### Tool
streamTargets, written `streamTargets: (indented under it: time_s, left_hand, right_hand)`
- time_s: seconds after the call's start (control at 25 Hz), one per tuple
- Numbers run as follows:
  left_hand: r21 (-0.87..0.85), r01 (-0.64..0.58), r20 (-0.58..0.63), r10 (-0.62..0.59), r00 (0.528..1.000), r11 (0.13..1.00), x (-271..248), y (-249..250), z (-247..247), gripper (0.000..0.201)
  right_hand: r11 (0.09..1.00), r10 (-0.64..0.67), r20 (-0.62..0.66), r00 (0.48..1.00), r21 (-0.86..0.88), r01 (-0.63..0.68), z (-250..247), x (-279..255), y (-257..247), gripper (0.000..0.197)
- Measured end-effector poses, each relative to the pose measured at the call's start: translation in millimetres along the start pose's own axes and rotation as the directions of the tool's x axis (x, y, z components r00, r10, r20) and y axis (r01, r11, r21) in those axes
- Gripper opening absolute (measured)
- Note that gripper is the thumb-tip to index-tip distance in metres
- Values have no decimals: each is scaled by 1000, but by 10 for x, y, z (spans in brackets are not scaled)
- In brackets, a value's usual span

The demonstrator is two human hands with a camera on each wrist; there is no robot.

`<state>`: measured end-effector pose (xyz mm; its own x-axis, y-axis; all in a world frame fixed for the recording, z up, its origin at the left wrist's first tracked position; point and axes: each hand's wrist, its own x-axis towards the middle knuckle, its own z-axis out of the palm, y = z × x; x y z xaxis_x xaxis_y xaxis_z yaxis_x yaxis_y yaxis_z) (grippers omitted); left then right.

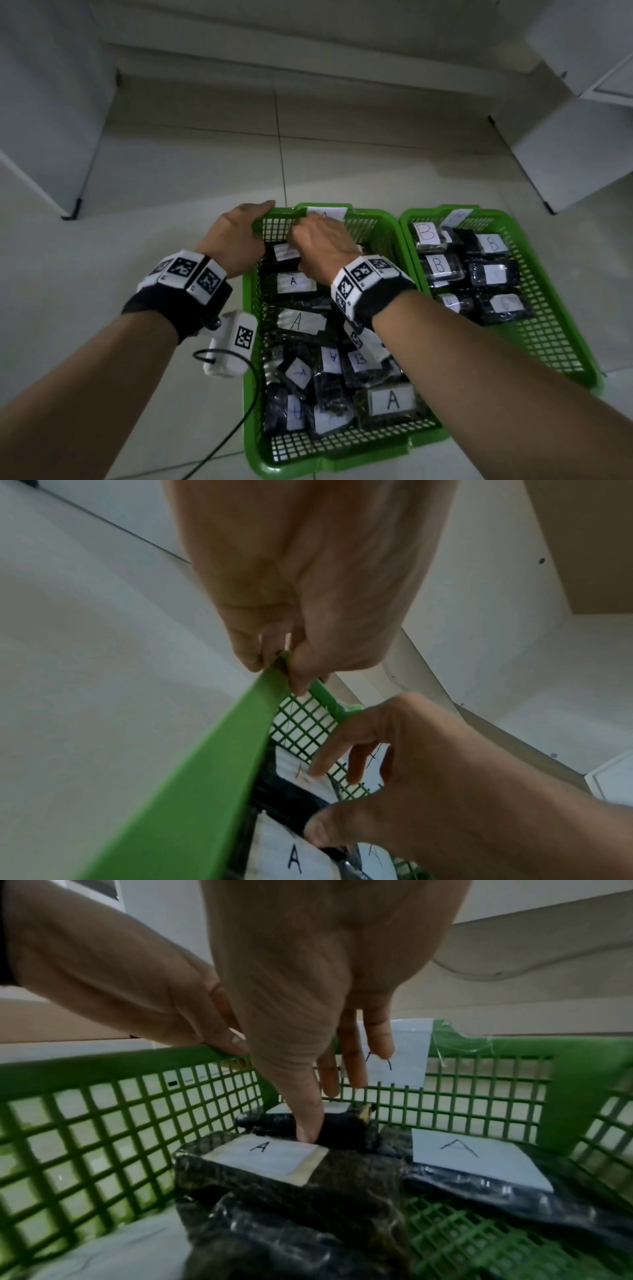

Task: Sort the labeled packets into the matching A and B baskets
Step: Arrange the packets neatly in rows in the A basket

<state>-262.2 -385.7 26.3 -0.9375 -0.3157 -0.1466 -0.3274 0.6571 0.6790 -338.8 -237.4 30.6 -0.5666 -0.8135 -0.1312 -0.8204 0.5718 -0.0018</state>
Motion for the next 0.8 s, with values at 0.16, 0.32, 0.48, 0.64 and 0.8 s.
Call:
streamTargets:
  time_s: [0.16, 0.32, 0.48, 0.64, 0.8]
  left_hand:
    - [29, 10, 13, -10, 1000, 1000, -7, -49, 63, 69]
    - [230, -22, 76, 5, 997, 973, -49, 15, 109, 73]
    - [127, -295, 8, 296, 955, 947, -245, 424, 178, 53]
    - [134, -437, 517, 314, 796, 889, -481, 594, 431, 37]
    - [89, -352, 525, 257, 812, 932, -488, 540, 471, 39]
  right_hand:
    - [964, 97, 89, 991, 239, -115, -11, -85, 72, 19]
    - [819, 299, 56, 953, 497, -287, -262, -580, 227, 22]
    - [751, 355, 376, 856, 430, -501, -335, -1203, 375, 44]
    - [691, 343, 374, 862, 520, -501, -120, -1593, 364, 83]
    - [504, 437, 263, 860, 721, -476, 66, -1740, 376, 79]
